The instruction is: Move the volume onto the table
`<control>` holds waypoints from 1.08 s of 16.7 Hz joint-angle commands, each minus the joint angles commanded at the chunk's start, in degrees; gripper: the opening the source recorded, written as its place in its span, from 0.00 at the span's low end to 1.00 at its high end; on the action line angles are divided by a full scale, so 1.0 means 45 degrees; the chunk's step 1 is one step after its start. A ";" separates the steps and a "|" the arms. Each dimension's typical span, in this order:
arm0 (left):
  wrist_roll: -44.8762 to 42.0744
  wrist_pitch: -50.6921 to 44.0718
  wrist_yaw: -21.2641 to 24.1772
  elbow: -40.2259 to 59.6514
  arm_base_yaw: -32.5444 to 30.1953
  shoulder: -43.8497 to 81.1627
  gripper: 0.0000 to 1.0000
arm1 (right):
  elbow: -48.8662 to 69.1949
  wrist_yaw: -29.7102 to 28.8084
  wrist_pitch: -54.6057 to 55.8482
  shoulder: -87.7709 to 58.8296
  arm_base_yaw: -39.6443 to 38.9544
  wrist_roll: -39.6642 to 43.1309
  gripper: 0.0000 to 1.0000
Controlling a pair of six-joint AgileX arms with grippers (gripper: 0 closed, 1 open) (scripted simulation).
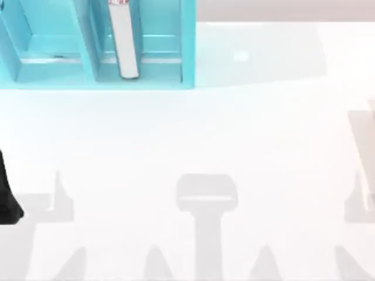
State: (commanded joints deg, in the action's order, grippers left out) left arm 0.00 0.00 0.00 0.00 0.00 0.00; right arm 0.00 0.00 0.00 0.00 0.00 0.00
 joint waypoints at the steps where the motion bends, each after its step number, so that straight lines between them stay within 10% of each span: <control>1: 0.0000 0.0000 0.0000 0.0000 0.0000 0.0000 1.00 | 0.0000 0.0000 0.0000 0.0000 0.0000 0.0000 1.00; 9: 0.0207 0.3380 -0.1299 0.2754 -0.1096 0.3603 1.00 | 0.0000 0.0000 0.0000 0.0000 0.0000 0.0000 1.00; 18: 0.0315 1.0673 -0.3952 0.7389 -0.3551 1.6190 1.00 | 0.0000 0.0000 0.0000 0.0000 0.0000 0.0000 1.00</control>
State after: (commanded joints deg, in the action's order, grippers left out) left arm 1.42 48.03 -17.79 33.25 -15.98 72.85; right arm 0.00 0.00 0.00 0.00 0.00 0.00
